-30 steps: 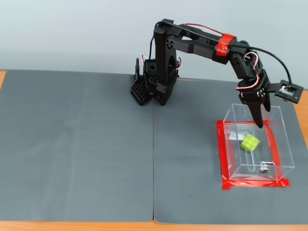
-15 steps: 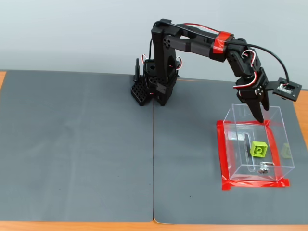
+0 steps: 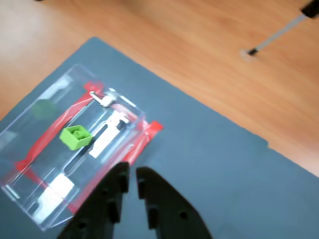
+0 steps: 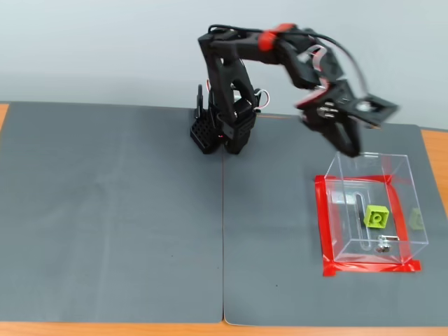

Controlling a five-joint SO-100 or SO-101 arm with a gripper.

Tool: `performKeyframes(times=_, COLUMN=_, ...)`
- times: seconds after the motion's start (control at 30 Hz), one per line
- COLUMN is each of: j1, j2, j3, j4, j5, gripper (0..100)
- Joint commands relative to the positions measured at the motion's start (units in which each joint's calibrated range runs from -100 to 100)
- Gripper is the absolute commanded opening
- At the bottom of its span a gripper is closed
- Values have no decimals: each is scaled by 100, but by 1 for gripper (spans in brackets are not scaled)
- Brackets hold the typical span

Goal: Pick the green lego block and place it into the transparent box

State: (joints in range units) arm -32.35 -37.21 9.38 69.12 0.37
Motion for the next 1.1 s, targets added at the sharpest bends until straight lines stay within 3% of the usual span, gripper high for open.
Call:
performKeyframes(times=0.0, j1=807, j2=-632, j3=-129, j4=336, j5=8, gripper=2)
performKeyframes(times=0.3, j1=2142, j2=-1980, j3=1418, j4=310, j5=-34, gripper=2)
performKeyframes(times=0.6, j1=2612, j2=-3998, j3=3942, j4=301, j5=2, gripper=2)
performKeyframes(times=1.07, j1=3149, j2=-6219, j3=6456, j4=223, j5=8, gripper=2)
